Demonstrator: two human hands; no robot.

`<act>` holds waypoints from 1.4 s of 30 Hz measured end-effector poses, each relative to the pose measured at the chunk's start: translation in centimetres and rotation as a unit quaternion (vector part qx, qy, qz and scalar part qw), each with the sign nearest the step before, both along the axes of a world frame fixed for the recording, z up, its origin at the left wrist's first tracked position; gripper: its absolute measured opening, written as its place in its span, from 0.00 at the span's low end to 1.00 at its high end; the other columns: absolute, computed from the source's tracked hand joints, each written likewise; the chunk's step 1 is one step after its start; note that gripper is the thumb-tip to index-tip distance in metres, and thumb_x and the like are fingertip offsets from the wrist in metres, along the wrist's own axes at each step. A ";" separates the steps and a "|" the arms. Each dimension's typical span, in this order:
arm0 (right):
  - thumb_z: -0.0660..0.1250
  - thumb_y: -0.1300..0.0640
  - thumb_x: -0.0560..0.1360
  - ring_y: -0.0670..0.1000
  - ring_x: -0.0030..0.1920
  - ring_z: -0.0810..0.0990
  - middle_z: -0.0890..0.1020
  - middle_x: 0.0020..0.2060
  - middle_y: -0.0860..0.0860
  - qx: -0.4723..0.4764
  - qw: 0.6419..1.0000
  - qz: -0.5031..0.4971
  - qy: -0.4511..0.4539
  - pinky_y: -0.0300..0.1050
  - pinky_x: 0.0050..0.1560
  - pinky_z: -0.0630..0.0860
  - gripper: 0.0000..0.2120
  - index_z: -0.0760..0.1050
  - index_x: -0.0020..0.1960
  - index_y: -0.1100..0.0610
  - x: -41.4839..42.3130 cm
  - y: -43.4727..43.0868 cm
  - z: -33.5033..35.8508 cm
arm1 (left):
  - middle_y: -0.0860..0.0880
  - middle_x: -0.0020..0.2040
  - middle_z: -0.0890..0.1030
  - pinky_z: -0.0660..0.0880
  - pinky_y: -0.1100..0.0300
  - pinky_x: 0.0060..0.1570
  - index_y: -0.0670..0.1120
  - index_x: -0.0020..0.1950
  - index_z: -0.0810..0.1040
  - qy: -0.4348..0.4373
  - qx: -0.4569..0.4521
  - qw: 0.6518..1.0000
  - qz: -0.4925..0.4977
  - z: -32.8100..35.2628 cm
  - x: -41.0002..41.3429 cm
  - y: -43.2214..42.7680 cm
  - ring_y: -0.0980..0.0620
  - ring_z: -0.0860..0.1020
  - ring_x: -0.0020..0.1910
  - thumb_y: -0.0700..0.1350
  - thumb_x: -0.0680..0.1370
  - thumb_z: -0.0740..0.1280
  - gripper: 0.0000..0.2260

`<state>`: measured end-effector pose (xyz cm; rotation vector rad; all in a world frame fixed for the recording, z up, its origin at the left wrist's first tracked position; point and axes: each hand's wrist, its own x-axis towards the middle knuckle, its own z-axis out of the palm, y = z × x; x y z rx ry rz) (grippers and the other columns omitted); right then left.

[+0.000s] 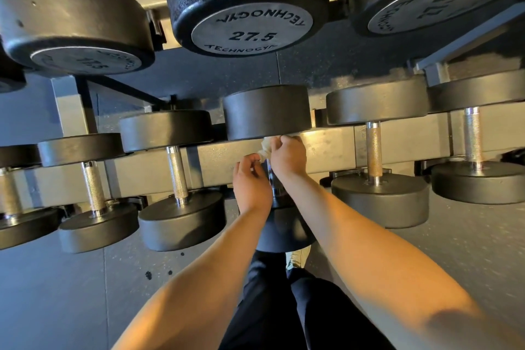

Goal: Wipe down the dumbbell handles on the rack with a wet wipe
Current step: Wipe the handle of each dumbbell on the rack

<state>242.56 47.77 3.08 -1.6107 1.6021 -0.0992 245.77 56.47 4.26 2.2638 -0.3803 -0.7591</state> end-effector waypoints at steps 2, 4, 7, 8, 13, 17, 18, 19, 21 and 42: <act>0.56 0.49 0.84 0.57 0.55 0.78 0.79 0.53 0.57 0.010 0.998 0.046 0.049 0.55 0.58 0.76 0.18 0.79 0.48 0.59 0.2 -0.4 -0.2 | 0.48 0.55 0.78 0.75 0.54 0.50 0.50 0.56 0.78 0.002 0.000 1.000 0.004 0.0 0.0 0.0 0.49 0.77 0.51 0.40 0.83 0.59 0.10; 0.54 0.48 0.84 0.57 0.58 0.74 0.78 0.54 0.55 0.009 0.993 0.089 0.081 0.52 0.57 0.70 0.19 0.79 0.51 0.57 -0.3 -0.6 -0.2 | 0.49 0.55 0.78 0.76 0.54 0.52 0.49 0.56 0.79 0.000 -0.007 1.000 0.002 -0.1 0.0 0.1 0.50 0.77 0.51 0.39 0.83 0.60 0.10; 0.54 0.52 0.84 0.57 0.62 0.70 0.76 0.58 0.54 0.037 0.979 0.153 0.131 0.52 0.57 0.64 0.16 0.79 0.56 0.55 -1.3 -0.4 0.2 | 0.50 0.56 0.79 0.76 0.54 0.54 0.50 0.57 0.79 0.012 -0.011 1.000 0.007 -0.2 0.0 -0.1 0.51 0.78 0.53 0.39 0.83 0.60 0.10; 0.56 0.54 0.83 0.57 0.64 0.69 0.75 0.60 0.54 0.057 0.970 0.180 0.153 0.53 0.59 0.64 0.13 0.78 0.58 0.54 -1.7 -0.1 0.3 | 0.51 0.56 0.80 0.77 0.53 0.55 0.52 0.56 0.78 0.021 -0.011 1.000 0.011 -0.1 0.0 0.0 0.51 0.78 0.54 0.40 0.83 0.60 0.10; 0.59 0.50 0.82 0.59 0.68 0.65 0.71 0.66 0.56 0.120 0.925 0.286 0.221 0.55 0.66 0.63 0.18 0.70 0.70 0.52 -4.4 2.7 2.0 | 0.53 0.52 0.82 0.78 0.53 0.53 0.53 0.56 0.80 0.044 0.010 0.999 0.023 1.2 -0.2 0.3 0.50 0.80 0.53 0.42 0.83 0.59 0.11; 0.60 0.56 0.81 0.60 0.59 0.77 0.81 0.55 0.56 0.051 0.968 0.198 0.146 0.53 0.57 0.74 0.10 0.78 0.57 0.57 -4.0 1.4 1.5 | 0.53 0.49 0.82 0.72 0.60 0.46 0.53 0.62 0.81 0.042 0.110 0.990 -0.075 2.3 -0.9 1.4 0.48 0.81 0.50 0.41 0.83 0.58 0.15; 0.61 0.57 0.81 0.59 0.52 0.80 0.82 0.48 0.56 0.015 0.985 0.143 0.090 0.53 0.52 0.77 0.08 0.78 0.49 0.57 -3.7 0.8 1.5 | 0.51 0.51 0.83 0.72 0.59 0.46 0.53 0.63 0.81 0.040 0.135 0.986 -0.094 2.2 -1.1 1.9 0.46 0.81 0.52 0.43 0.83 0.57 0.15; 0.61 0.58 0.80 0.57 0.47 0.80 0.82 0.44 0.55 -0.008 0.994 0.096 0.044 0.51 0.47 0.77 0.08 0.76 0.45 0.58 -3.3 0.2 1.4 | 0.49 0.54 0.84 0.73 0.57 0.48 0.54 0.64 0.80 0.040 0.147 0.984 -0.096 2.1 -1.2 2.2 0.45 0.81 0.55 0.43 0.84 0.56 0.16; 0.62 0.61 0.79 0.56 0.44 0.78 0.80 0.41 0.55 -0.024 0.999 0.048 0.000 0.48 0.42 0.76 0.11 0.72 0.38 0.56 -2.4 -0.8 1.3 | 0.50 0.58 0.84 0.76 0.55 0.52 0.56 0.64 0.80 0.041 0.152 0.984 -0.084 2.0 -1.1 2.2 0.44 0.80 0.57 0.44 0.83 0.56 0.17; 0.56 0.69 0.78 0.55 0.45 0.80 0.80 0.45 0.58 0.342 0.869 -0.284 -0.220 0.38 0.33 0.75 0.15 0.78 0.56 0.59 -1.1 -1.1 2.5 | 0.56 0.56 0.84 0.79 0.50 0.57 0.59 0.60 0.81 0.056 0.101 0.992 -0.044 0.7 -0.8 2.6 0.51 0.81 0.56 0.47 0.84 0.56 0.15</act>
